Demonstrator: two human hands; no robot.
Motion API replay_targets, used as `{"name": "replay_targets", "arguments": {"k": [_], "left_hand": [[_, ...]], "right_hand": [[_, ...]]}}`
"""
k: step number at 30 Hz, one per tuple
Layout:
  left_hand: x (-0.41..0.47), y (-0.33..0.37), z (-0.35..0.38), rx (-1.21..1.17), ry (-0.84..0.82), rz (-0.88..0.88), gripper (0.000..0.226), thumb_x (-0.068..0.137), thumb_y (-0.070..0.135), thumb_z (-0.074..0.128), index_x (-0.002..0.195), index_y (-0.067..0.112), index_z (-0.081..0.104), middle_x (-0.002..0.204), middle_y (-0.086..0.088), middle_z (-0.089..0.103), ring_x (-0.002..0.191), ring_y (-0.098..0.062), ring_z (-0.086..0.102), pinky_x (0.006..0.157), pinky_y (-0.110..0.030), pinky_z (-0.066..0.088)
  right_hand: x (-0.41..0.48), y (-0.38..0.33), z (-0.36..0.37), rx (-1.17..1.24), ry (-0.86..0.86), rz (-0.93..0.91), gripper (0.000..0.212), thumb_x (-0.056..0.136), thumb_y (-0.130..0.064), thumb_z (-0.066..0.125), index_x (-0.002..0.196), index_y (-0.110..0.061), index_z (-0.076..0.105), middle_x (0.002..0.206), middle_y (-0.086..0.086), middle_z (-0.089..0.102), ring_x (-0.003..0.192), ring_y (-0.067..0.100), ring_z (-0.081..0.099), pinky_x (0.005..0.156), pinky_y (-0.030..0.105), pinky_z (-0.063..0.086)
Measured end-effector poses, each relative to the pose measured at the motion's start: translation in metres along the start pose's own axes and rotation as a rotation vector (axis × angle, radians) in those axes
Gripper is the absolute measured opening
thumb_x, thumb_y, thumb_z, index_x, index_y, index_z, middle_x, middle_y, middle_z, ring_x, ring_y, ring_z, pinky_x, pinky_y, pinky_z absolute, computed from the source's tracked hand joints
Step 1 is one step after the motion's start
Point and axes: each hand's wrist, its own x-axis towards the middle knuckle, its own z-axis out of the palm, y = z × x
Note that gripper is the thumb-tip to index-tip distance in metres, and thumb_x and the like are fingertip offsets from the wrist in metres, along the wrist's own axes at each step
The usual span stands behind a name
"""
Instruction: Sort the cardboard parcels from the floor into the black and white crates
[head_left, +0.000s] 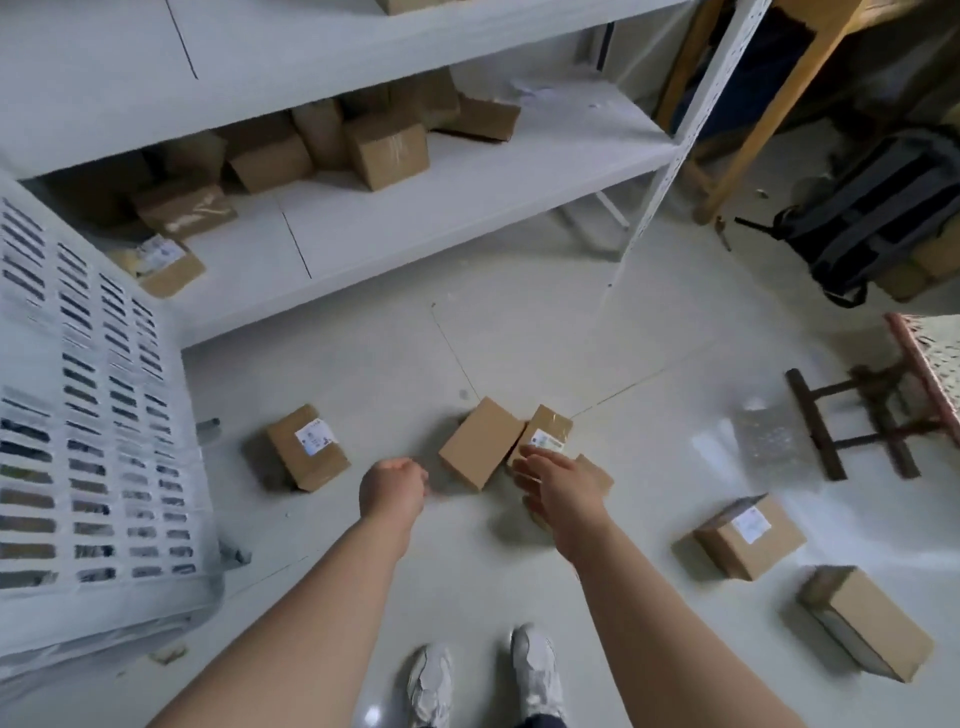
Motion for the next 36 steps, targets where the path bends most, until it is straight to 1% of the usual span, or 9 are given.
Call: {"name": "replay_targets", "arguments": {"k": [4, 7, 9, 12, 17, 21, 26, 31, 36], "left_hand": [[0.096, -0.041, -0.004, -0.052, 0.170, -0.042, 0.027, 0.089, 0.005, 0.045, 0.067, 0.018, 0.051, 0.077, -0.008, 0.053, 0.077, -0.026, 0.044, 0.069, -0.030, 0.036], [0.159, -0.078, -0.011, -0.066, 0.269, -0.049, 0.015, 0.093, 0.007, 0.049, 0.098, 0.014, 0.061, 0.102, -0.011, 0.058, 0.087, -0.026, 0.046, 0.077, -0.029, 0.038], [0.200, -0.105, -0.016, -0.079, 0.348, -0.061, 0.027, 0.094, 0.010, 0.051, 0.119, 0.007, 0.062, 0.119, -0.013, 0.061, 0.090, -0.029, 0.053, 0.077, -0.029, 0.039], [0.259, -0.144, -0.025, -0.077, 0.450, -0.086, 0.028, 0.093, 0.019, 0.053, 0.116, 0.007, 0.064, 0.116, -0.017, 0.065, 0.081, -0.033, 0.055, 0.062, -0.028, 0.042], [0.345, -0.184, -0.037, -0.100, 0.536, -0.081, 0.034, 0.096, 0.014, 0.051, 0.127, 0.002, 0.055, 0.127, -0.019, 0.060, 0.113, -0.038, 0.057, 0.094, -0.040, 0.045], [0.396, -0.203, -0.045, -0.115, 0.525, -0.007, 0.053, 0.099, 0.016, 0.050, 0.149, 0.016, 0.035, 0.147, -0.006, 0.046, 0.127, -0.031, 0.050, 0.100, -0.034, 0.039], [0.452, -0.225, -0.059, -0.014, 0.481, 0.009, 0.050, 0.101, 0.023, 0.046, 0.149, 0.030, 0.036, 0.154, -0.004, 0.034, 0.126, -0.030, 0.050, 0.100, -0.034, 0.040], [0.484, -0.236, -0.065, 0.153, 0.395, 0.004, 0.047, 0.101, 0.033, 0.045, 0.147, 0.030, 0.038, 0.156, -0.004, 0.024, 0.126, -0.027, 0.047, 0.105, -0.035, 0.039], [0.487, -0.254, -0.060, 0.332, 0.441, 0.114, 0.025, 0.100, 0.034, 0.044, 0.113, 0.019, 0.059, 0.122, -0.007, 0.058, 0.102, -0.029, 0.056, 0.079, -0.030, 0.043]], "right_hand": [[0.083, 0.034, 0.045, -0.089, -0.124, -0.009, 0.024, 0.099, -0.012, 0.046, 0.113, -0.014, 0.066, 0.102, 0.003, 0.067, 0.089, 0.017, 0.061, 0.068, 0.025, 0.043], [0.144, 0.075, 0.075, -0.146, -0.183, -0.002, 0.026, 0.100, -0.014, 0.046, 0.116, -0.013, 0.066, 0.103, 0.002, 0.068, 0.089, 0.016, 0.059, 0.072, 0.027, 0.045], [0.182, 0.102, 0.095, -0.182, -0.224, -0.002, 0.028, 0.100, -0.014, 0.045, 0.120, -0.012, 0.066, 0.107, 0.003, 0.067, 0.091, 0.017, 0.058, 0.080, 0.032, 0.049], [0.236, 0.142, 0.128, -0.227, -0.270, -0.014, 0.029, 0.100, -0.012, 0.045, 0.121, -0.009, 0.065, 0.117, 0.010, 0.066, 0.100, 0.024, 0.061, 0.084, 0.034, 0.050], [0.316, 0.204, 0.186, -0.252, -0.362, -0.041, 0.027, 0.099, -0.012, 0.048, 0.119, -0.011, 0.066, 0.103, 0.004, 0.064, 0.093, 0.016, 0.056, 0.071, 0.021, 0.044], [0.367, 0.240, 0.231, -0.315, -0.427, -0.084, 0.031, 0.098, -0.014, 0.046, 0.123, -0.014, 0.065, 0.116, -0.002, 0.062, 0.110, 0.016, 0.056, 0.093, 0.027, 0.043], [0.397, 0.260, 0.273, -0.353, -0.519, -0.095, 0.035, 0.099, -0.013, 0.043, 0.130, -0.011, 0.061, 0.111, -0.001, 0.056, 0.103, 0.013, 0.050, 0.079, 0.018, 0.040], [0.409, 0.267, 0.293, -0.405, -0.571, -0.102, 0.041, 0.100, -0.015, 0.043, 0.140, -0.014, 0.052, 0.134, 0.001, 0.055, 0.119, 0.014, 0.049, 0.090, 0.021, 0.035], [0.425, 0.274, 0.293, -0.484, -0.581, -0.129, 0.048, 0.101, -0.015, 0.039, 0.149, -0.015, 0.038, 0.152, -0.002, 0.040, 0.139, 0.016, 0.037, 0.098, 0.020, 0.029]]}}
